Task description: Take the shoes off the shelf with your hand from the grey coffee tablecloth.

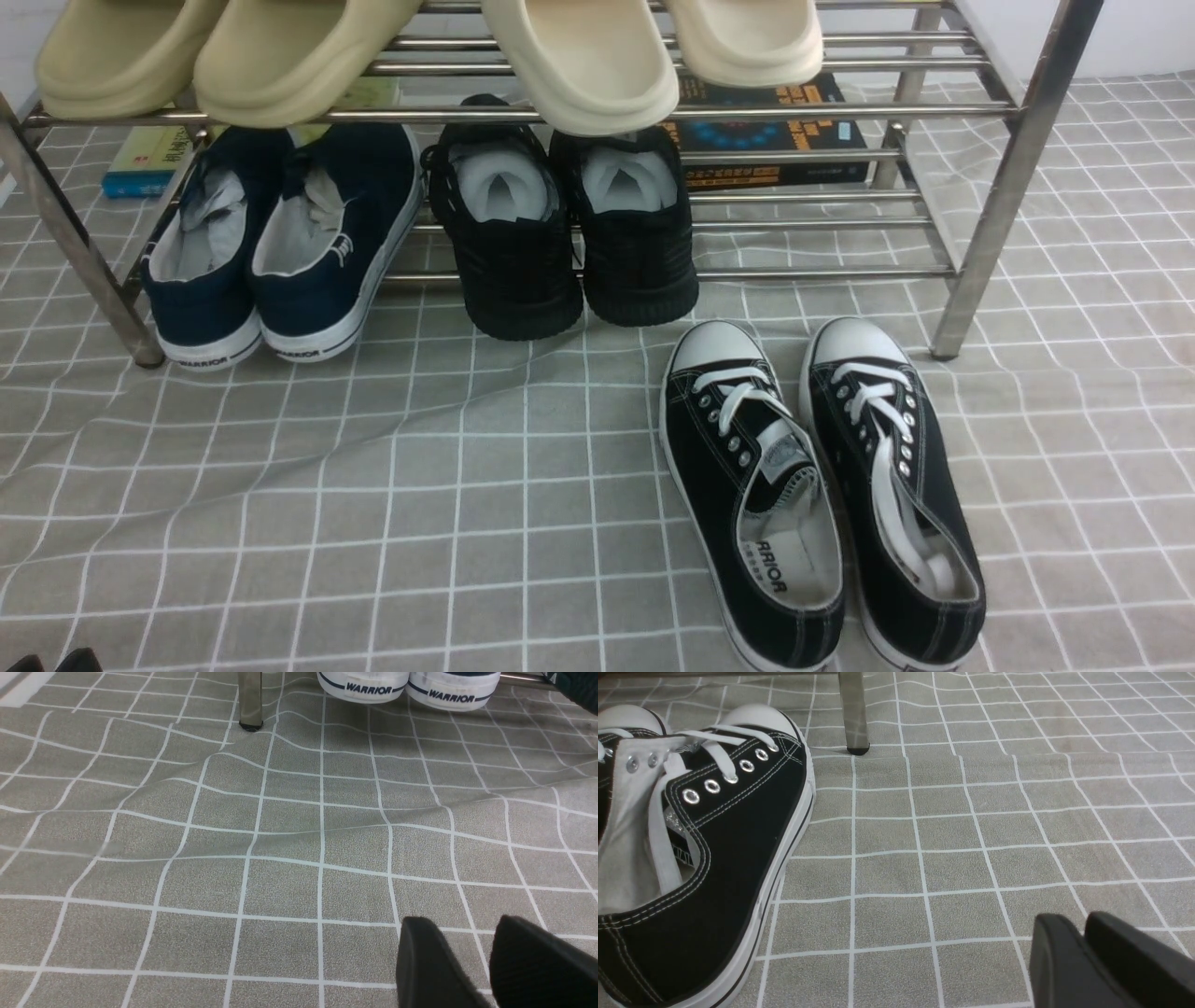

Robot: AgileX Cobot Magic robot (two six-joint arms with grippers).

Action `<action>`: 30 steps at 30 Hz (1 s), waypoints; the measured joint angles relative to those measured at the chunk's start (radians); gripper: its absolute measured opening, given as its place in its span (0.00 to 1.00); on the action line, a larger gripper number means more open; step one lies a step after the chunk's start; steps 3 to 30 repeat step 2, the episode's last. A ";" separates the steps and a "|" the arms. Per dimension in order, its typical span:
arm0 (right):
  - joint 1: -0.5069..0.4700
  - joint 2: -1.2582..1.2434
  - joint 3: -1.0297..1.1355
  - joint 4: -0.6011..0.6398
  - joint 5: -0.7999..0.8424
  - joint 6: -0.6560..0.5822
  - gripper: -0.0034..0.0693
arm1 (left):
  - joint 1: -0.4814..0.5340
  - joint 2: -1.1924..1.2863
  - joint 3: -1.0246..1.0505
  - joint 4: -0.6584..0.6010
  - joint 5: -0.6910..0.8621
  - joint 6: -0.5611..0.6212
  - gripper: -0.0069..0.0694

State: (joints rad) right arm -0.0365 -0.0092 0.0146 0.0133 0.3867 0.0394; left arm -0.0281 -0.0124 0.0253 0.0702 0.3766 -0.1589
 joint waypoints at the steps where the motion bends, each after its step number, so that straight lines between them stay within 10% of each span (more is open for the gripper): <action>1: 0.000 0.000 0.000 0.000 0.000 0.000 0.19 | 0.000 0.000 0.000 0.000 0.000 0.000 0.41; 30: 0.000 0.000 0.000 0.000 0.000 0.000 0.20 | 0.000 0.000 0.000 0.000 0.000 0.000 0.41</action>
